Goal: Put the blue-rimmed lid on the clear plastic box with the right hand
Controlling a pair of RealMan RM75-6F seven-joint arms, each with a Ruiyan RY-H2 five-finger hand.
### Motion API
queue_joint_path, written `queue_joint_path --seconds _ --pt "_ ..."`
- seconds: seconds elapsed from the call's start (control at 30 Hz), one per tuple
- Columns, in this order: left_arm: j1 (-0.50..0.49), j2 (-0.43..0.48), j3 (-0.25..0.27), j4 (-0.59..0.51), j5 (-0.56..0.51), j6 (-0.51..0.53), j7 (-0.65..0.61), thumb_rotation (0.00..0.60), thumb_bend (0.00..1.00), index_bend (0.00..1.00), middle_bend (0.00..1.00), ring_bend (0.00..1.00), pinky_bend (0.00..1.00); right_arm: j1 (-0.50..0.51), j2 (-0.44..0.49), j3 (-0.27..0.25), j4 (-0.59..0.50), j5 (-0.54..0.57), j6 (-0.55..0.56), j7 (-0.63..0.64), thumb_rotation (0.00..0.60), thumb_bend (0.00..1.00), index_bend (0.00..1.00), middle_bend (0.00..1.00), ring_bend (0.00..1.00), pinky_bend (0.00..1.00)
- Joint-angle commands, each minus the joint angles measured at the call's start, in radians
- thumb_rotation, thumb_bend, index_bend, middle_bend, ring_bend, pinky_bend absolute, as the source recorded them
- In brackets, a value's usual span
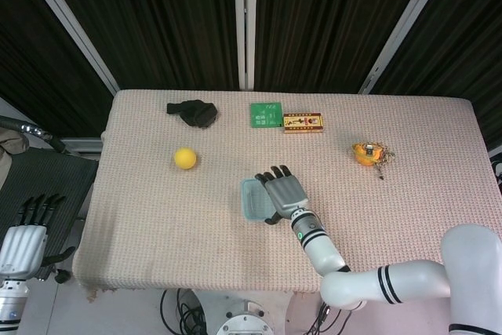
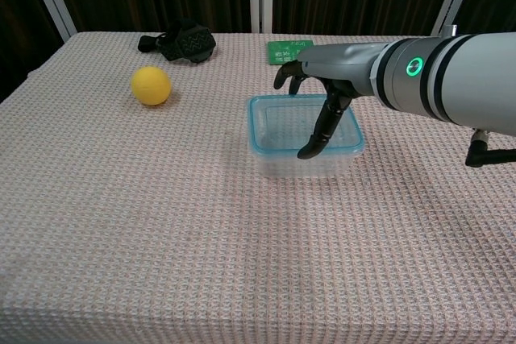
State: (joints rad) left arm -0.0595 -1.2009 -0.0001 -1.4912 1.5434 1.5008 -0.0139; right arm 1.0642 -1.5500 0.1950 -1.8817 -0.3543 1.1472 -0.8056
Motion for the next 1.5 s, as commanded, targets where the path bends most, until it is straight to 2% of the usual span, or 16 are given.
queue_joint_path --seconds 0.03,0.47,0.8,1.07,1.17,1.27,1.5 --pt "0.001 0.0 0.0 -0.002 -0.001 0.0 0.002 0.6 0.0 0.1 0.07 0.0 0.0 0.002 0.007 -0.005 0.005 -0.013 -0.021 0.007 0.6 0.11 0.14 0.29 0.01 0.0" --pt "0.002 0.003 0.002 -0.013 -0.005 -0.003 0.012 0.6 0.0 0.1 0.07 0.0 0.0 0.006 0.004 -0.027 0.028 -0.033 -0.04 0.023 0.6 0.11 0.14 0.28 0.01 0.0" --pt "-0.001 -0.002 0.002 0.001 -0.005 -0.009 0.0 0.6 0.0 0.1 0.07 0.0 0.0 -0.003 -0.01 -0.033 0.025 -0.034 0.007 0.025 0.6 0.11 0.15 0.28 0.01 0.0" --pt "-0.003 -0.009 0.003 0.012 -0.004 -0.013 -0.009 0.6 0.0 0.1 0.07 0.0 0.0 -0.007 -0.033 -0.038 0.053 -0.028 -0.005 0.029 0.6 0.11 0.12 0.27 0.01 0.0" --pt "-0.002 -0.01 0.003 0.015 -0.005 -0.013 -0.011 0.6 0.0 0.1 0.07 0.0 0.0 -0.01 -0.035 -0.039 0.053 -0.033 -0.007 0.032 0.6 0.09 0.07 0.24 0.0 0.0" --pt "-0.003 -0.011 0.003 0.016 -0.004 -0.012 -0.012 0.6 0.0 0.1 0.07 0.0 0.0 -0.016 -0.03 -0.041 0.049 -0.044 -0.011 0.04 0.6 0.03 0.0 0.18 0.0 0.0" --pt "-0.002 -0.013 0.003 0.018 -0.004 -0.009 -0.013 0.6 0.0 0.1 0.07 0.0 0.0 -0.028 -0.019 -0.045 0.035 -0.068 -0.015 0.054 0.6 0.0 0.0 0.09 0.0 0.0"
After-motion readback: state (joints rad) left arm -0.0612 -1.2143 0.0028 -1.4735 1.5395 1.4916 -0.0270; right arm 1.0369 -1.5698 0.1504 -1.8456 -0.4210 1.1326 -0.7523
